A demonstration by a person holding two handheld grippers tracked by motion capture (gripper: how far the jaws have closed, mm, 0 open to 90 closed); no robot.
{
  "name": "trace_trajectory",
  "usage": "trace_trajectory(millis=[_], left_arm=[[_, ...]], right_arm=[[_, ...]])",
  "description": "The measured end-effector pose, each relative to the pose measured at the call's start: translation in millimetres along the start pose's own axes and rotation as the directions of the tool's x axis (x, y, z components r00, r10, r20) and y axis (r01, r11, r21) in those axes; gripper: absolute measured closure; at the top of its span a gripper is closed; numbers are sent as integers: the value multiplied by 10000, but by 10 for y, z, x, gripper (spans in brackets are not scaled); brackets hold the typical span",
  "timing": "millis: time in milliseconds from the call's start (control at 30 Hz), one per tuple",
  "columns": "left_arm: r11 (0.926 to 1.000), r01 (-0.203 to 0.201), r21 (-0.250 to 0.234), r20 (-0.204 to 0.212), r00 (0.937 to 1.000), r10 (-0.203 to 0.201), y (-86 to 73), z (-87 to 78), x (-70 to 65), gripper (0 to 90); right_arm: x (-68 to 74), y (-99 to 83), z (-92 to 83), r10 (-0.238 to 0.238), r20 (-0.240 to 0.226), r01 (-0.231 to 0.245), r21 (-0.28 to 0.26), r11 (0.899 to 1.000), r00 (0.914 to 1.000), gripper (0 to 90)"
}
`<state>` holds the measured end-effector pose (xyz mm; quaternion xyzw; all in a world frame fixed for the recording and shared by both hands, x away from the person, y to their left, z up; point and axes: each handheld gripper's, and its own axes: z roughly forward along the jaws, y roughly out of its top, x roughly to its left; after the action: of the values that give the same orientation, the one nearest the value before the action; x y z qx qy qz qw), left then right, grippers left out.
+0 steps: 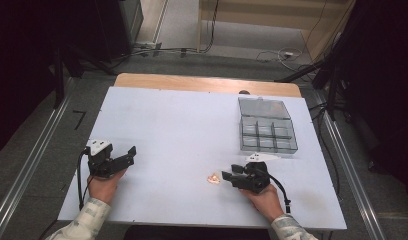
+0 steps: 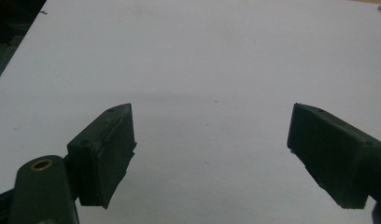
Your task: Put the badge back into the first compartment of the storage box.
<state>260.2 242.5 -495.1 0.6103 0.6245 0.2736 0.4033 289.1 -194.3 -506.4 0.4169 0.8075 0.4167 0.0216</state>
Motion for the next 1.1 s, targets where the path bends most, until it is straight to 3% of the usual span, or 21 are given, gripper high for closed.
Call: trace_trajectory(millis=[333, 1100], left_arm=[[10000, 6, -14, 13, 10000, -6, 0, -1, 0, 154], [10000, -17, -9, 33, 10000, 17, -1, 2, -1, 155]], right_arm=[[77, 16, 56, -222, -409, 232, 220, 9995, 9989, 526], [148, 44, 181, -136, -1066, 206, 649, 9977, 9942, 668]])
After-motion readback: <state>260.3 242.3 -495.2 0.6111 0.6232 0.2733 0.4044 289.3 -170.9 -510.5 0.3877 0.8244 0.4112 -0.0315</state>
